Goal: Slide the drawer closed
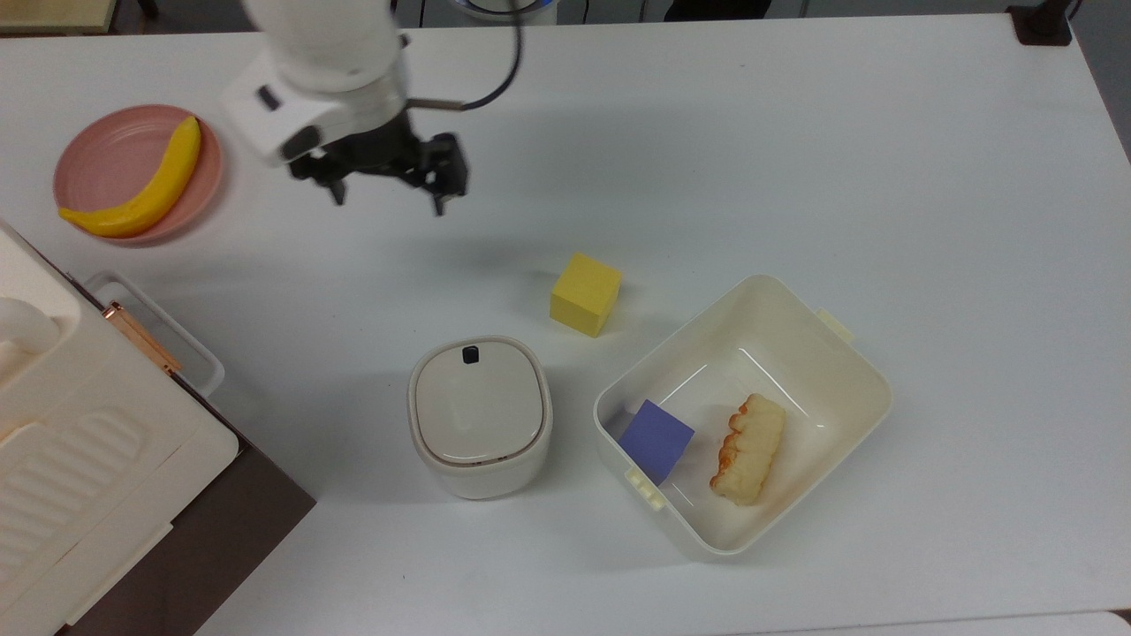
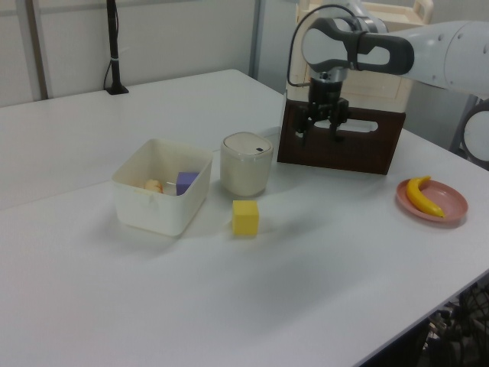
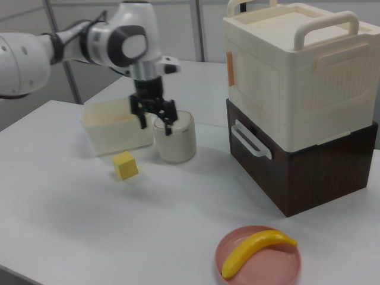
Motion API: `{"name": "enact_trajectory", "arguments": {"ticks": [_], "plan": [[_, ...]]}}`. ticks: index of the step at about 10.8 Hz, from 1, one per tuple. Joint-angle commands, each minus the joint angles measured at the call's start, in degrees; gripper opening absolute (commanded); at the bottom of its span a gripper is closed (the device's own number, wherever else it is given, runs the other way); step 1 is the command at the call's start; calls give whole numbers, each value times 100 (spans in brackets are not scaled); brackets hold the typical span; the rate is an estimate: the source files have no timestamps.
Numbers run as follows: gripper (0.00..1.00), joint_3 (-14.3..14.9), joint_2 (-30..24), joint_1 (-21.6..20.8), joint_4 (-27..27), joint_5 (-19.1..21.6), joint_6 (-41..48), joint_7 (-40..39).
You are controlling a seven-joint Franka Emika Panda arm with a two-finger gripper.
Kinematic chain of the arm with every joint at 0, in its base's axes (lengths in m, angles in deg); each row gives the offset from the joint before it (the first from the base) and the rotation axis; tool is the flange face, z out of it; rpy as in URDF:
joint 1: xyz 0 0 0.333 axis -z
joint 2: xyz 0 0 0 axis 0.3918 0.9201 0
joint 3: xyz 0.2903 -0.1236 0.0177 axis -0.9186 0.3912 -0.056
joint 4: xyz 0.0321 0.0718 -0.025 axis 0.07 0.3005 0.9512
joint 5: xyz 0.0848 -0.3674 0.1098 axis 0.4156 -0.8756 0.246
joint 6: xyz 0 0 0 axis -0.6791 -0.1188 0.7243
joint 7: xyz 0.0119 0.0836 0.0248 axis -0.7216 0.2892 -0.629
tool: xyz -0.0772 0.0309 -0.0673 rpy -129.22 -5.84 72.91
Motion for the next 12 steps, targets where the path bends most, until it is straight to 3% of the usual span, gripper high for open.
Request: {"name": "enact_trajectory", "arguments": {"ticks": [1, 5, 12], "plan": [[100, 68, -444, -477, 249, -117, 450, -142], [100, 68, -619, -663, 301, -117, 460, -89], [100, 59, -1639, -777, 1338, -73, 425, -28]]}}
